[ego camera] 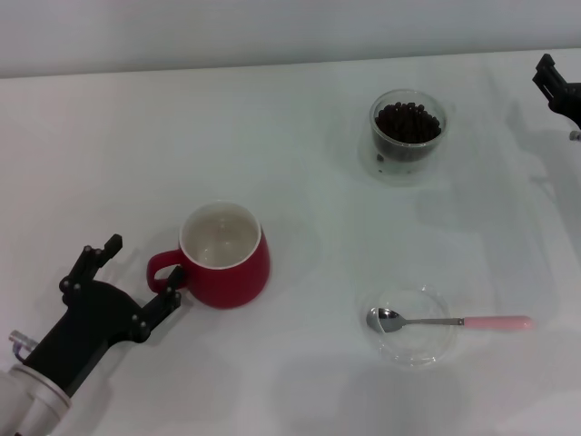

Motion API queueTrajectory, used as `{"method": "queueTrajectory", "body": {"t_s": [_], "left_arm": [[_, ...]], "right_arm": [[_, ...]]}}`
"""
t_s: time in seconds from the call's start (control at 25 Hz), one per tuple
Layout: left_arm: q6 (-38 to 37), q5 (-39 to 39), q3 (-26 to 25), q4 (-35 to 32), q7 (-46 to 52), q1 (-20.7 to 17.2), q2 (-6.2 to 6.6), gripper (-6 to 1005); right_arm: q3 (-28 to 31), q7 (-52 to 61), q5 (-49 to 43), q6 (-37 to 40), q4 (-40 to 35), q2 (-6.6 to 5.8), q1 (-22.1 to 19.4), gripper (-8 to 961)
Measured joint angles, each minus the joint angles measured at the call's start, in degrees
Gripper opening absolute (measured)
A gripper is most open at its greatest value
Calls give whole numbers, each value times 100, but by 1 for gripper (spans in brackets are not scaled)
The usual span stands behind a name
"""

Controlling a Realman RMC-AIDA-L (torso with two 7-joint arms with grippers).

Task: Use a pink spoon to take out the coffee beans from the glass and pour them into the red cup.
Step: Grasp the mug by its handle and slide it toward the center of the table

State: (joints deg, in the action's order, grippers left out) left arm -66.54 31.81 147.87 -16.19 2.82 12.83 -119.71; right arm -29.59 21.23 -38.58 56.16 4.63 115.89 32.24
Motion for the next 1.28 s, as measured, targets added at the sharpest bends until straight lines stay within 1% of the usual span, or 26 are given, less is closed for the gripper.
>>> {"method": "queueTrajectory", "body": {"t_s": [0.52, 0.84, 0.96, 1.08, 1.28], "left_arm": [[-30, 15, 77, -65, 12, -222, 6, 891], [-472, 26, 75, -9, 457, -382, 28, 892], [-649, 59, 56, 70, 699, -420, 35, 891], [-778, 219, 12, 160, 827, -474, 36, 891], [-1014, 428, 6, 243, 844, -571, 35, 892]], "right_arm": [[-12, 12, -42, 0, -6, -4, 1, 870], [-12, 148, -48, 0, -20, -20, -45, 871], [-12, 528, -56, 81, -73, -31, -183, 871], [-11, 850, -58, 413, -88, -26, -385, 871], [-108, 1459, -130, 742, -67, -41, -728, 871]]}}
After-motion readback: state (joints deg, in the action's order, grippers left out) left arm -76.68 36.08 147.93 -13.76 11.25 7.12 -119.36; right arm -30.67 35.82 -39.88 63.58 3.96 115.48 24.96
